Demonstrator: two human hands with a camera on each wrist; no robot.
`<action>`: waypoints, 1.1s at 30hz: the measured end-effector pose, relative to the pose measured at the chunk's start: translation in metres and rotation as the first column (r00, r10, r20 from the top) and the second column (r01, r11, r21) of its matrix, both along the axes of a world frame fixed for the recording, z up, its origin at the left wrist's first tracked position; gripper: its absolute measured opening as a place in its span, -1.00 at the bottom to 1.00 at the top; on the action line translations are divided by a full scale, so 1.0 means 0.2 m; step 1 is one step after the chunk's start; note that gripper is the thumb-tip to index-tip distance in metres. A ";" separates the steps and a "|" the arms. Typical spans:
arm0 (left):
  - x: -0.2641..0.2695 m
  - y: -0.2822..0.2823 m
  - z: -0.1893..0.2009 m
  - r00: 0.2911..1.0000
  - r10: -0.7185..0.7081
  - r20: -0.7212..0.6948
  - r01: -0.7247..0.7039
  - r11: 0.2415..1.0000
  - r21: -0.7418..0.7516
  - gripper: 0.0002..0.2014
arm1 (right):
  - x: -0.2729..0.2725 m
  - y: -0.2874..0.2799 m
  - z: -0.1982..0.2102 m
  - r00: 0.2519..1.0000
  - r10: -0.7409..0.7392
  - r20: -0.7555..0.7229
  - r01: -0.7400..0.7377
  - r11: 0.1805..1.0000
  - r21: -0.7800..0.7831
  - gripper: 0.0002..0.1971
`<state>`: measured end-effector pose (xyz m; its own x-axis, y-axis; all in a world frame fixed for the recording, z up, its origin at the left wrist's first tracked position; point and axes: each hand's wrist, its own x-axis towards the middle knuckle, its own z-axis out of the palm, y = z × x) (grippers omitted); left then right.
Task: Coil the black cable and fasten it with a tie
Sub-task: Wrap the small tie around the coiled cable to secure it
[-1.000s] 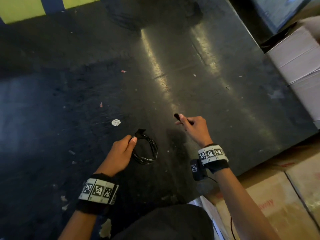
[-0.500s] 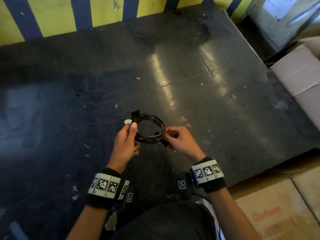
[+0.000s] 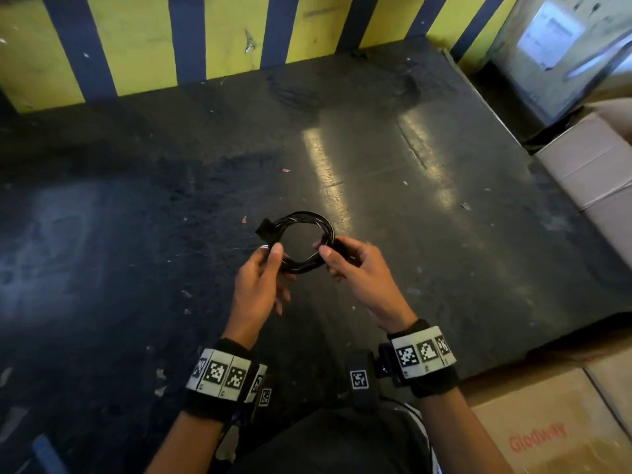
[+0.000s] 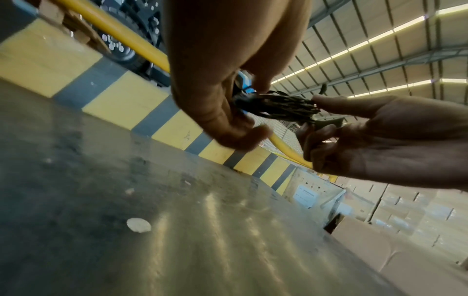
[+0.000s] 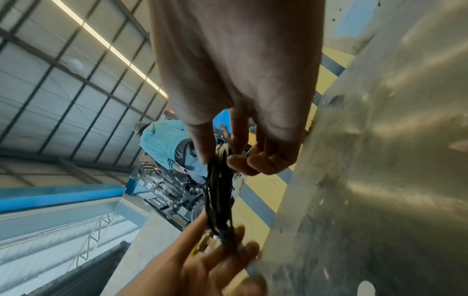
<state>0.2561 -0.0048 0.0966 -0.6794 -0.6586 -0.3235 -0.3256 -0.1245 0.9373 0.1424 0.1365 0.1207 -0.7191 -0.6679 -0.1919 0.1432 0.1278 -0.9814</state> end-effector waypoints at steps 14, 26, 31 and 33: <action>0.01 -0.03 0.23 0.841 -0.507 -0.188 0.461 0.854 -0.239 -0.71 | -0.13 0.18 0.22 0.837 0.497 -0.230 -0.466 0.867 0.177 -0.71; 0.01 0.08 0.23 0.912 -0.263 -0.315 0.230 0.963 -0.137 -0.77 | -0.14 0.25 0.21 0.956 0.270 -0.116 -0.269 0.963 0.019 -0.69; 0.01 0.11 0.24 0.915 -0.297 -0.274 0.258 0.951 -0.171 -0.76 | -0.12 0.24 0.15 0.941 0.169 -0.292 -0.158 0.986 0.061 -0.70; 0.02 0.12 0.23 0.925 -0.287 -0.251 0.245 0.952 -0.185 -0.77 | -0.12 0.24 0.15 0.956 0.159 -0.245 -0.154 0.987 0.042 -0.71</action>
<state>0.2595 0.0187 0.1433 -0.8840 -0.4673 -0.0153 -0.0579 0.0771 0.9953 0.1188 0.1842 0.1507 -0.6327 -0.7735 -0.0375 -0.1267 0.1511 -0.9804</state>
